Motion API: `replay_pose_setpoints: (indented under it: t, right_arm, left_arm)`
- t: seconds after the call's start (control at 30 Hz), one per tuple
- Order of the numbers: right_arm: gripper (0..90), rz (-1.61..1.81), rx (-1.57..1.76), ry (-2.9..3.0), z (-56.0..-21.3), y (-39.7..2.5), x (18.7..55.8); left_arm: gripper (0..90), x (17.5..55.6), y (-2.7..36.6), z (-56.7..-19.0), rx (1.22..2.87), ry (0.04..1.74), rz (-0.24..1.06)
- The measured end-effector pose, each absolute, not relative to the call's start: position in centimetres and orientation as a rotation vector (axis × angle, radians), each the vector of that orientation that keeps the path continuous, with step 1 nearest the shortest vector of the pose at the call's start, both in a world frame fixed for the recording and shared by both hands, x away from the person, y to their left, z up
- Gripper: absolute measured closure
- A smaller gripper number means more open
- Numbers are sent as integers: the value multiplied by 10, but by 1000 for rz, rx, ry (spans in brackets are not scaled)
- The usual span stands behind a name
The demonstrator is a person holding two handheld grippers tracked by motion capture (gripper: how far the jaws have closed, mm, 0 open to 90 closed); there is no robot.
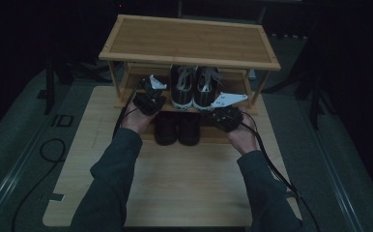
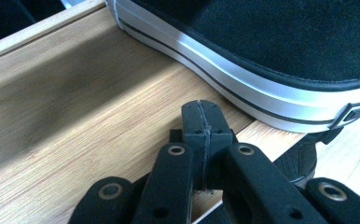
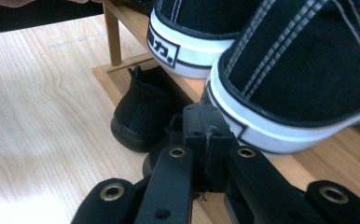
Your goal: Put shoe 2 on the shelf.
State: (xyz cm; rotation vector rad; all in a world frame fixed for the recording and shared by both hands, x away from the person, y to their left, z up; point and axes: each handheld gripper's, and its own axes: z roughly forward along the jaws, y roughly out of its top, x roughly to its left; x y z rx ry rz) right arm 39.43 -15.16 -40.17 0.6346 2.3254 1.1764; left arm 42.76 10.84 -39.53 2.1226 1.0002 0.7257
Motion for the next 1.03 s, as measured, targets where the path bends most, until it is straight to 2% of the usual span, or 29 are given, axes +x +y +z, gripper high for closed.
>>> replay_pose_setpoints:
  t: [0.17,0.4,1.03]
  right_arm:
    - [900,1169,635,2333,-404,-162,392]
    - [900,1152,654,2343,-409,-175,390]
    - [900,1116,730,2359,-424,-200,393]
  left_arm:
    - [900,426,106,-395,2136,995,757]
    - [900,428,108,-395,2108,1010,715]
    - [900,421,111,-388,2079,983,711]
